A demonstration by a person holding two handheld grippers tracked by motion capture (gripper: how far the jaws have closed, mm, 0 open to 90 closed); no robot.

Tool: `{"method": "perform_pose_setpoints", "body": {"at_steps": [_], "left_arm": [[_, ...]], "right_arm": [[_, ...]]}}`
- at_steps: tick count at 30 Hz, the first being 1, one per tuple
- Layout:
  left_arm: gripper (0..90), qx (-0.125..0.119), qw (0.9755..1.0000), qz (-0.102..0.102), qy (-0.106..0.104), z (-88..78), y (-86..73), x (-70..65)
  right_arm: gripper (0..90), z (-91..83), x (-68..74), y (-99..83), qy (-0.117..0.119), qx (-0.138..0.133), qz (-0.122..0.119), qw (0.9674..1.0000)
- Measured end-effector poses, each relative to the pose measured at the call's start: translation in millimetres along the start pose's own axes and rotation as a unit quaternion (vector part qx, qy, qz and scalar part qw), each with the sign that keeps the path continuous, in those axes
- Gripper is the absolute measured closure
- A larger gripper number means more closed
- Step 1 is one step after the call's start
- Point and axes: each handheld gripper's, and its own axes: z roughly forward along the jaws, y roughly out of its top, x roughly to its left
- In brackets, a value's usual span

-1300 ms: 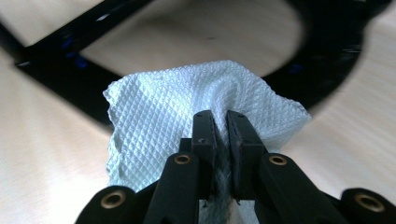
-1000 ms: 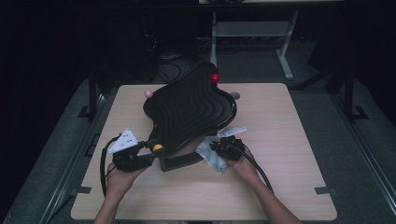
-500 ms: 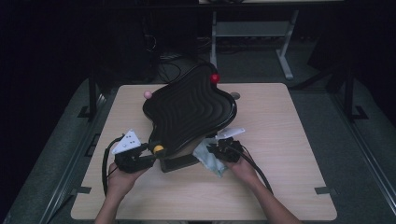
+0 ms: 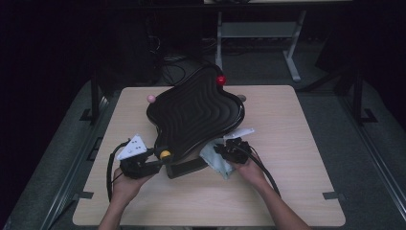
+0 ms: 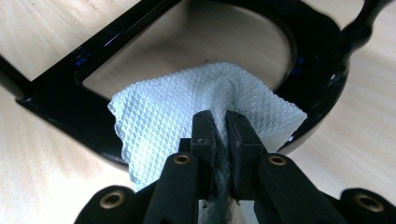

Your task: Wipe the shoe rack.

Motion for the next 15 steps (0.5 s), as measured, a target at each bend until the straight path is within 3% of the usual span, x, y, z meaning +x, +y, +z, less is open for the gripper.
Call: {"method": "perform_pose_setpoints", "body": {"at_steps": [9,11,15], "left_arm": [[60.3,-0.001,0.9999,0.010,-0.014,3.2,1.0,-4.7],[60.4,-0.003,0.9997,0.013,-0.022,5.5,1.4,-7.5],[60.3,-0.002,0.9992,0.020,-0.033,7.8,2.6,-11.0]], "right_arm": [[81.9,-2.9,2.3,-14.7,0.010,0.004,0.000,0.9999],[81.9,-6.6,-2.7,-16.0,-0.003,0.003,-0.004,1.0000],[81.9,-11.2,-14.7,-15.3,-0.015,-0.007,0.017,0.9997]]}}
